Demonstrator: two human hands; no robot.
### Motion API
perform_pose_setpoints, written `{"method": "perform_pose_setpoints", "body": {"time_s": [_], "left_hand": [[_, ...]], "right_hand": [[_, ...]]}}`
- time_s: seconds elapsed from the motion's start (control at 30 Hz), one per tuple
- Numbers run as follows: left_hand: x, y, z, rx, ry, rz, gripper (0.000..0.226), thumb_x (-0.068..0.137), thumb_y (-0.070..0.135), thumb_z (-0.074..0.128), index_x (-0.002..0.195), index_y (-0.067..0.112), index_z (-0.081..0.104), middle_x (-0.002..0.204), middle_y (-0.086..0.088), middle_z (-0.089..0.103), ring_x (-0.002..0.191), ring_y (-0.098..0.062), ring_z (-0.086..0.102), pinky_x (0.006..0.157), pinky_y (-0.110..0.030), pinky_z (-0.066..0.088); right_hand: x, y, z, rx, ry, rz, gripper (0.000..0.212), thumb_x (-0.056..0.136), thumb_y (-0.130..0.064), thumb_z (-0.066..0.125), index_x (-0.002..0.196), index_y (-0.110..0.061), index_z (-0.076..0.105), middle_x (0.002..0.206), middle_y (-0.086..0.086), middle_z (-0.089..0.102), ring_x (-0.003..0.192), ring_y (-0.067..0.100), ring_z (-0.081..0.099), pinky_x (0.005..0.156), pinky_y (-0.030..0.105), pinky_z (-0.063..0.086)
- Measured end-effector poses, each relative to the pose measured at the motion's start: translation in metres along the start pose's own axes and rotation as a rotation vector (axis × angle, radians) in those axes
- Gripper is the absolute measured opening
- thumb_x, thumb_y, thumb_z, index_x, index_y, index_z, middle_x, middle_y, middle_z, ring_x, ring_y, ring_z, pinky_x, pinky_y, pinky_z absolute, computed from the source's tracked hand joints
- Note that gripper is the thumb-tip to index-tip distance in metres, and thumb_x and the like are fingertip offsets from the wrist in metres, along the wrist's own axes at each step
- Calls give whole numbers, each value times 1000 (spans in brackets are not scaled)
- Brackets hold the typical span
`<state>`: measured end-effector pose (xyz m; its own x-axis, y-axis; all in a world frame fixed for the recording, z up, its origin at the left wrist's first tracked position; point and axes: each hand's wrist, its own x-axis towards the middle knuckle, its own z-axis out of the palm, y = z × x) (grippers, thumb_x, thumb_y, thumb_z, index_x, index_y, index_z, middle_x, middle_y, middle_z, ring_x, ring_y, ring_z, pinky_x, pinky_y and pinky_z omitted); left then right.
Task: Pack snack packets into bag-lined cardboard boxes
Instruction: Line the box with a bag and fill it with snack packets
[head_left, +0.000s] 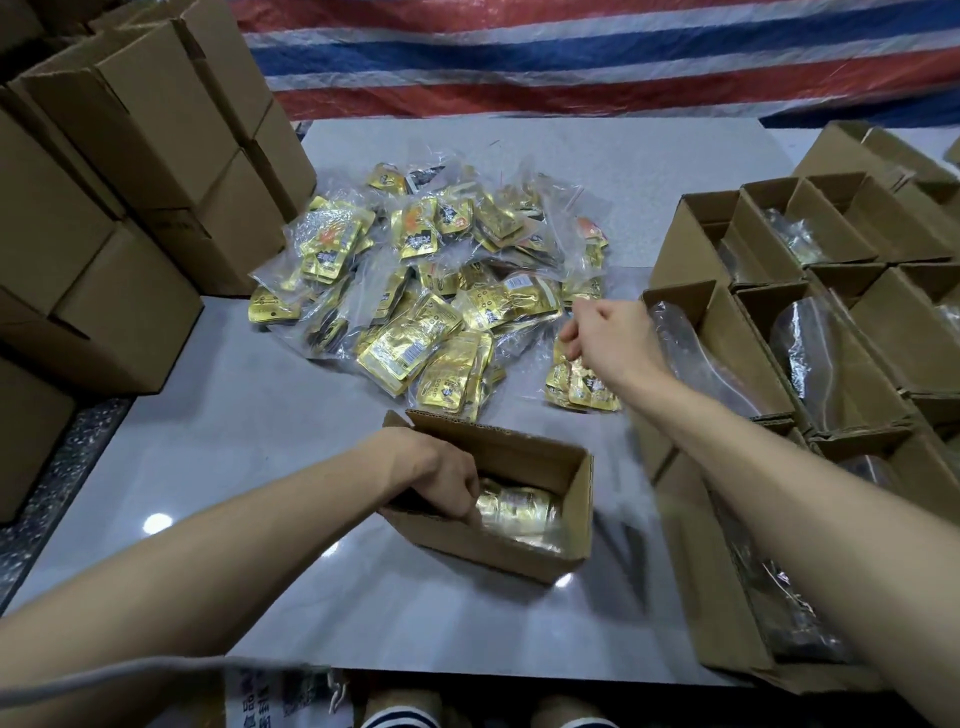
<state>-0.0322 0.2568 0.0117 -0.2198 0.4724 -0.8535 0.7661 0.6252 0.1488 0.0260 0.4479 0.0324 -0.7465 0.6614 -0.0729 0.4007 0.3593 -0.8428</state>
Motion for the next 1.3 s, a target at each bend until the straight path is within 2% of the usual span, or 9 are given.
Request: {"method": "perform_pose_setpoints", "body": {"time_s": [0.07, 0.17, 0.33, 0.47, 0.57, 0.73, 1.0, 1.17, 1.3], "left_hand": [[3, -2, 2, 23, -45, -15, 24, 91, 45, 64, 92, 22, 72, 87, 2, 65, 85, -20, 59, 77, -32, 48], [6, -5, 9, 41, -108, -63, 37, 93, 48, 59, 103, 14, 71, 107, -6, 69, 82, -20, 55, 61, -28, 39], [12, -26, 18, -90, -45, -88, 48, 91, 53, 60, 111, 11, 70, 110, -3, 69, 88, -20, 58, 63, -28, 40], [18, -41, 20, -186, 18, -89, 54, 90, 59, 59, 118, 13, 67, 118, -2, 63, 107, -22, 59, 89, -33, 44], [23, -45, 20, -224, 7, -85, 57, 89, 61, 58, 125, 16, 64, 126, -2, 62, 114, -23, 59, 99, -35, 46], [30, -46, 21, -234, 1, -78, 52, 88, 59, 58, 119, 18, 63, 115, 0, 62, 104, -23, 59, 85, -33, 44], [26, -43, 25, -206, 40, -84, 56, 91, 60, 55, 125, 15, 60, 125, -3, 61, 108, -24, 57, 89, -33, 44], [26, -43, 29, -182, 68, -88, 58, 93, 62, 53, 129, 17, 56, 131, -3, 58, 117, -25, 55, 93, -35, 43], [28, -43, 27, -166, 62, -79, 55, 96, 58, 51, 129, 14, 55, 132, -5, 58, 113, -25, 54, 89, -33, 40]], "right_hand": [[17, 8, 12, -102, -168, 116, 32, 94, -23, 54, 73, -14, 77, 71, 3, 74, 66, 14, 60, 62, 27, 44], [28, 23, 36, -392, -483, 117, 24, 95, -8, 56, 96, 4, 76, 87, 16, 68, 70, 16, 60, 61, 25, 50], [28, 42, 81, -653, -654, 63, 33, 94, -5, 43, 62, -10, 40, 80, 12, 49, 66, 24, 48, 65, 36, 46], [24, 49, 102, -802, -638, -40, 24, 97, -15, 48, 73, -12, 47, 113, 10, 49, 109, 31, 55, 102, 52, 44], [23, 55, 101, -870, -605, -38, 25, 99, -6, 39, 112, -8, 61, 146, 13, 45, 138, 33, 41, 113, 49, 29], [-4, 62, 86, -854, -436, -137, 12, 100, -9, 39, 108, -12, 48, 112, 13, 59, 105, 29, 57, 85, 39, 39], [-18, 76, 83, -924, -272, 14, 47, 97, 0, 39, 143, -3, 26, 112, 18, 69, 102, 34, 67, 78, 41, 45], [-20, 77, 87, -979, -260, -21, 30, 98, -5, 38, 123, -11, 53, 113, 12, 68, 104, 31, 64, 77, 35, 38], [-14, 75, 79, -1022, -210, -192, 19, 93, -7, 49, 104, -18, 61, 118, 9, 57, 113, 28, 45, 94, 36, 34]]}}
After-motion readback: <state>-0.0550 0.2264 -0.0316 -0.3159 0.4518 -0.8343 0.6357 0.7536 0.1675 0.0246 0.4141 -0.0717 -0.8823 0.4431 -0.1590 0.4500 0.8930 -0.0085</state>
